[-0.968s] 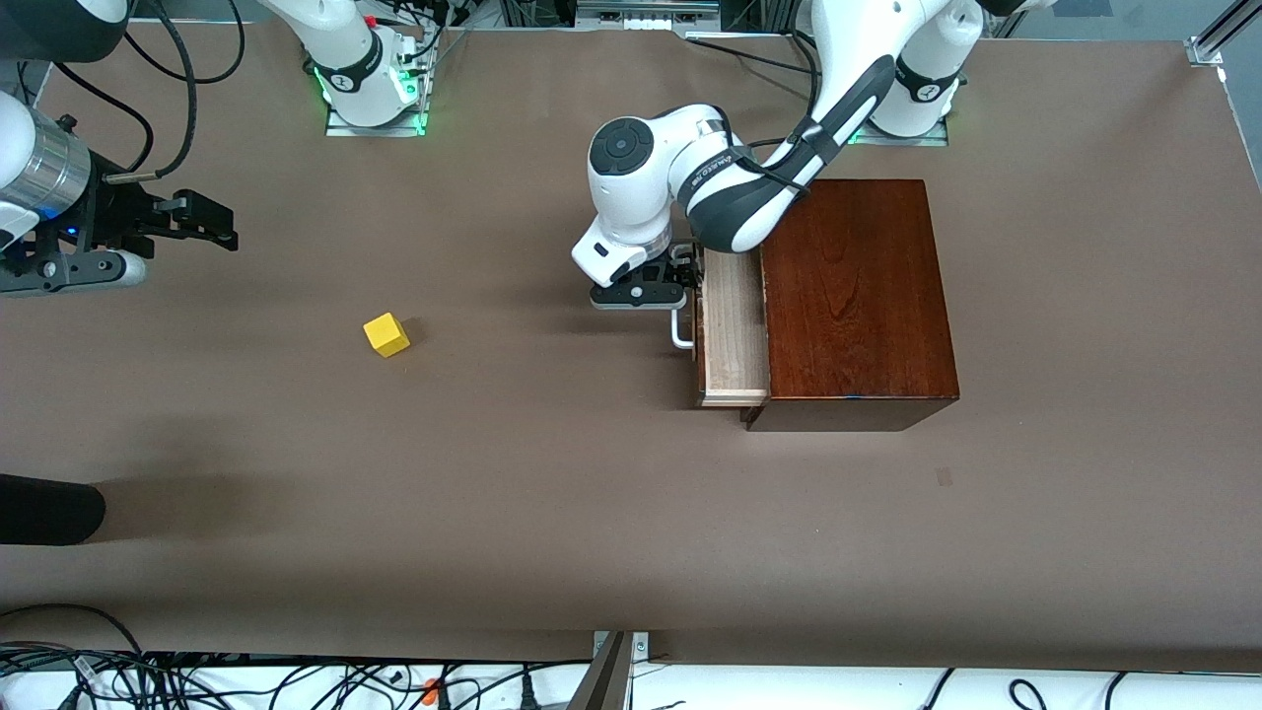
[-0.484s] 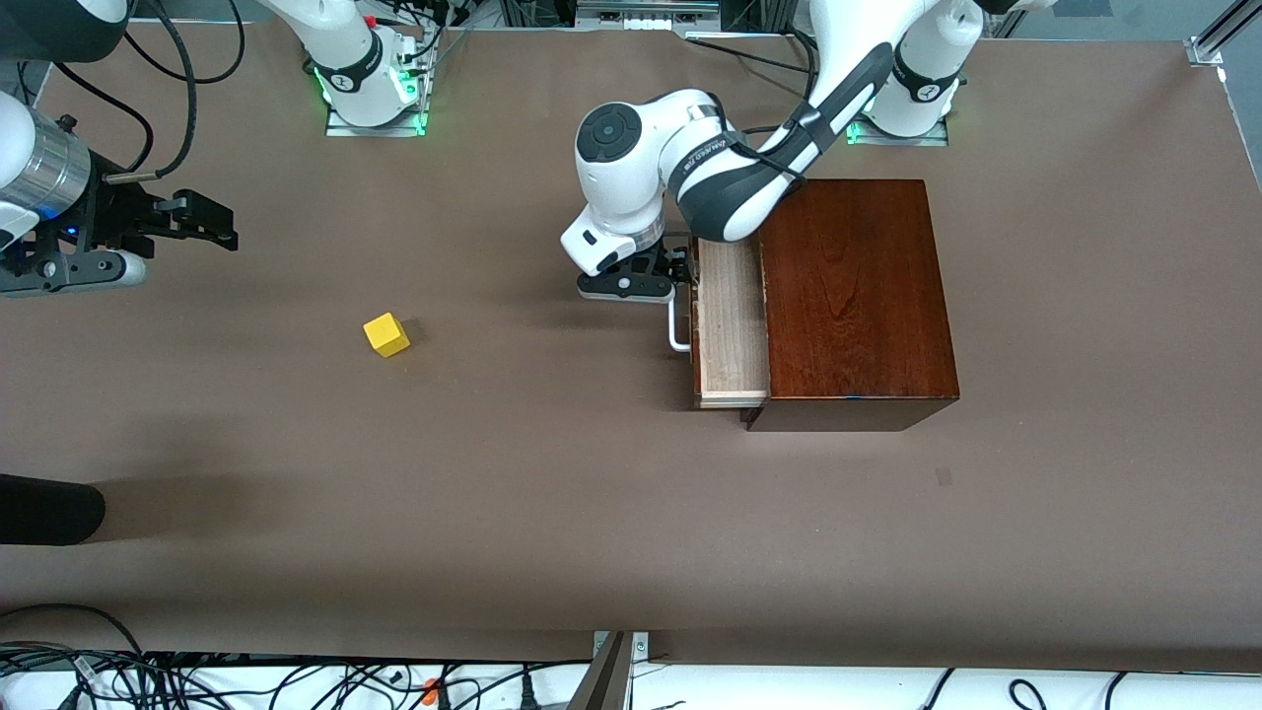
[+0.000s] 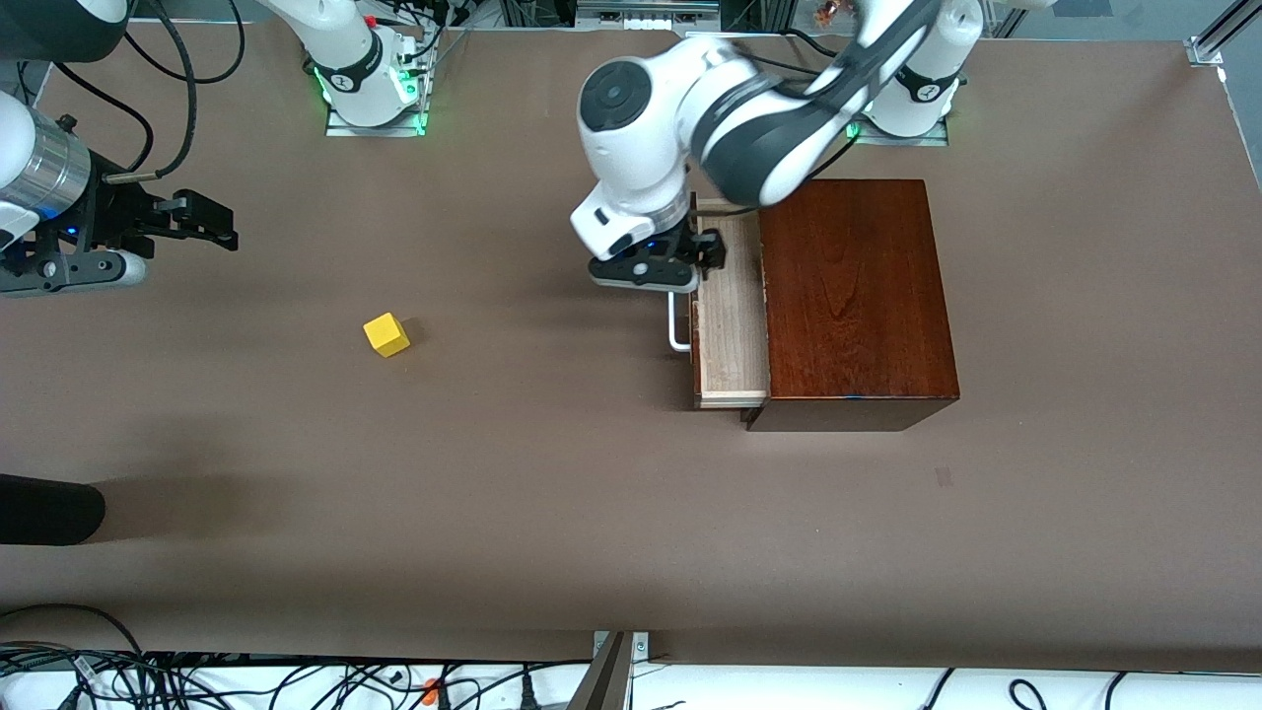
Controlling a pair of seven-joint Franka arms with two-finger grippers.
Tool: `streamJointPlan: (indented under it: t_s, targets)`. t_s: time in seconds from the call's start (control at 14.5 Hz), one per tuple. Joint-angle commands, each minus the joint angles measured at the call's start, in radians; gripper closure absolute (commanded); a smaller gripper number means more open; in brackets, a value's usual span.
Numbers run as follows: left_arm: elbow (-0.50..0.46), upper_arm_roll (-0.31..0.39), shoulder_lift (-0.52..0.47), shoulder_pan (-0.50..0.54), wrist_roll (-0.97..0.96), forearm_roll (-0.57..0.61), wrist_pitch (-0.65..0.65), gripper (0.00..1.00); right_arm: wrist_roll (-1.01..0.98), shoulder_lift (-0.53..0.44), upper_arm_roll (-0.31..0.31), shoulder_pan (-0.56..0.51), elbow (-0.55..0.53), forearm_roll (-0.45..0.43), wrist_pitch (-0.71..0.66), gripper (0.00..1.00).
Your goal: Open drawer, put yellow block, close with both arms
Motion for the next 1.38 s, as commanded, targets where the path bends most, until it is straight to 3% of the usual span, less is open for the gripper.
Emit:
streamJointPlan:
  t_s: [0.0, 0.21, 0.62, 1.04, 1.11, 1.31]
  targets:
    - [0.079, -0.001, -0.046, 0.104, 0.051, -0.079, -0.105, 0.0, 0.008, 0.007, 0.001, -0.001, 0.024, 0.002, -0.022, 0.0]
    - [0.079, -0.001, -0.115, 0.263, 0.155, -0.136, -0.12, 0.0, 0.008, 0.007, 0.001, -0.001, 0.024, 0.002, -0.022, 0.0]
    - [0.076, 0.002, -0.201, 0.518, 0.505, -0.136, -0.235, 0.0, 0.008, 0.007, -0.001, -0.001, 0.024, 0.002, -0.022, 0.0]
    - [0.077, 0.012, -0.225, 0.667, 0.793, -0.145, -0.248, 0.0, 0.008, 0.007, -0.001, -0.001, 0.024, 0.003, -0.024, 0.0]
    - [0.047, 0.053, -0.271, 0.643, 0.813, -0.153, -0.246, 0.0, 0.008, 0.007, -0.001, -0.001, 0.023, 0.002, -0.022, 0.0]
    - [-0.037, 0.309, -0.354, 0.469, 0.82, -0.237, -0.237, 0.0, 0.008, 0.007, -0.001, -0.001, 0.023, 0.002, -0.024, 0.0]
